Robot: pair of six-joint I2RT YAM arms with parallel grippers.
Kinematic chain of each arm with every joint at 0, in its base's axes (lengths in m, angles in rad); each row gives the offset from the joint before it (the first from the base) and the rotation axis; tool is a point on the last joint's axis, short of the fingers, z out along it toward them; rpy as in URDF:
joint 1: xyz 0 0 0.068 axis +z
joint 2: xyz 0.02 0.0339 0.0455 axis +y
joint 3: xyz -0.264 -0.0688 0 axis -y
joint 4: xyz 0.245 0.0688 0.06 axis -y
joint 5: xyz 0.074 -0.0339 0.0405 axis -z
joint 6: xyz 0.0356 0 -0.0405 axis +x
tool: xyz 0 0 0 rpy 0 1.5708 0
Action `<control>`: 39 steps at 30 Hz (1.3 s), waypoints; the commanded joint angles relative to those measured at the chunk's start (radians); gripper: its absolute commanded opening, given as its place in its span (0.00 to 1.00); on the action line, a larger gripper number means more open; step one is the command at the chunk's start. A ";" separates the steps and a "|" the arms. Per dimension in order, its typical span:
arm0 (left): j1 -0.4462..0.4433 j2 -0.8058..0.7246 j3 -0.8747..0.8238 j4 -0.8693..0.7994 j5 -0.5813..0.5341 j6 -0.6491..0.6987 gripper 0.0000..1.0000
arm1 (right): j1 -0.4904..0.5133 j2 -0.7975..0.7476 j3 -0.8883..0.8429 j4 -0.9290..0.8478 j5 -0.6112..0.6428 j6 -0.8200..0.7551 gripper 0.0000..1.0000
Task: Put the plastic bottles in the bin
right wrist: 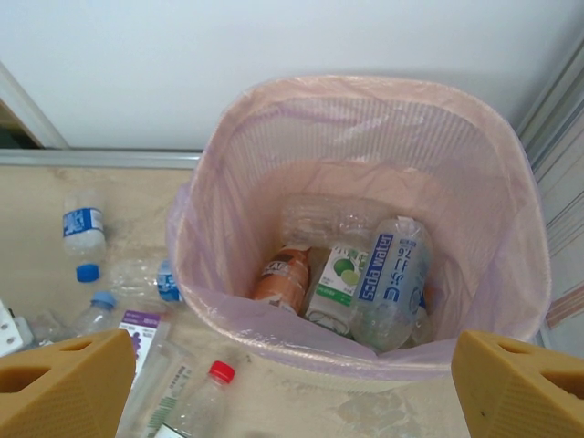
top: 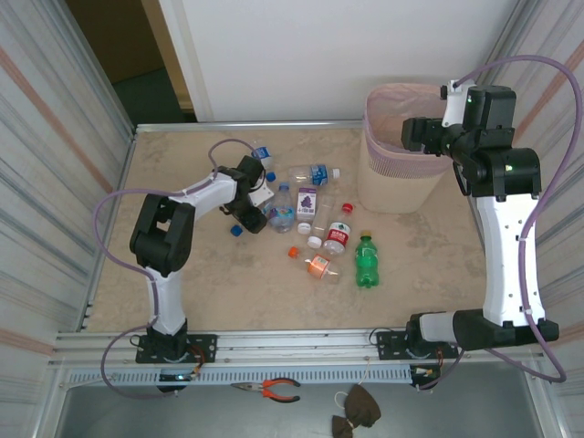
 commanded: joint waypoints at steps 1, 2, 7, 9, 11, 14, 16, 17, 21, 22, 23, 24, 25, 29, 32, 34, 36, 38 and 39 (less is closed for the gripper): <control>0.008 0.007 0.022 -0.030 0.002 0.007 0.71 | 0.013 -0.026 -0.006 0.022 -0.007 0.021 0.89; 0.008 0.006 0.022 -0.031 0.004 0.007 0.69 | 0.012 -0.027 -0.005 0.022 -0.006 0.021 0.89; 0.012 -0.002 0.028 -0.041 0.006 0.007 0.61 | 0.021 -0.034 -0.006 0.025 0.008 0.011 0.89; 0.017 -0.014 0.027 -0.041 0.008 0.005 0.60 | 0.026 -0.037 -0.006 0.026 0.010 0.006 0.89; 0.024 -0.031 0.026 -0.038 0.021 -0.004 0.59 | 0.029 -0.047 -0.006 0.031 0.016 0.000 0.89; 0.042 -0.078 0.018 -0.025 0.064 -0.031 0.57 | 0.032 -0.072 -0.058 0.064 0.007 -0.003 0.89; 0.054 -0.123 0.004 -0.008 0.095 -0.052 0.57 | 0.034 -0.089 -0.074 0.088 0.002 -0.003 0.89; 0.062 -0.149 -0.004 0.002 0.113 -0.062 0.57 | 0.034 -0.099 -0.081 0.098 -0.002 -0.002 0.89; 0.083 -0.254 -0.026 0.031 0.181 -0.104 0.56 | 0.036 -0.125 -0.111 0.143 -0.027 0.013 0.89; 0.090 -0.285 -0.032 0.043 0.202 -0.118 0.56 | 0.035 -0.133 -0.122 0.159 -0.041 0.016 0.89; 0.096 -0.314 -0.037 0.055 0.227 -0.134 0.56 | 0.035 -0.144 -0.133 0.176 -0.053 0.020 0.89; 0.100 -0.341 -0.043 0.069 0.253 -0.147 0.56 | 0.035 -0.153 -0.146 0.195 -0.067 0.023 0.89; 0.104 -0.373 -0.050 0.087 0.276 -0.164 0.56 | 0.035 -0.165 -0.159 0.219 -0.086 0.026 0.89; 0.127 -0.482 -0.091 0.186 0.397 -0.257 0.56 | 0.036 -0.211 -0.217 0.303 -0.152 0.045 0.88; 0.132 -0.548 -0.126 0.278 0.500 -0.330 0.56 | 0.037 -0.236 -0.255 0.355 -0.211 0.057 0.88; 0.133 -0.589 -0.145 0.345 0.569 -0.365 0.56 | 0.037 -0.252 -0.287 0.401 -0.257 0.064 0.88; 0.132 -0.628 -0.165 0.421 0.635 -0.398 0.56 | 0.037 -0.266 -0.310 0.443 -0.303 0.073 0.89; 0.133 -0.665 -0.182 0.498 0.698 -0.430 0.55 | 0.037 -0.276 -0.332 0.488 -0.352 0.091 0.89; 0.132 -0.685 -0.188 0.538 0.732 -0.447 0.55 | 0.037 -0.282 -0.344 0.512 -0.384 0.101 0.89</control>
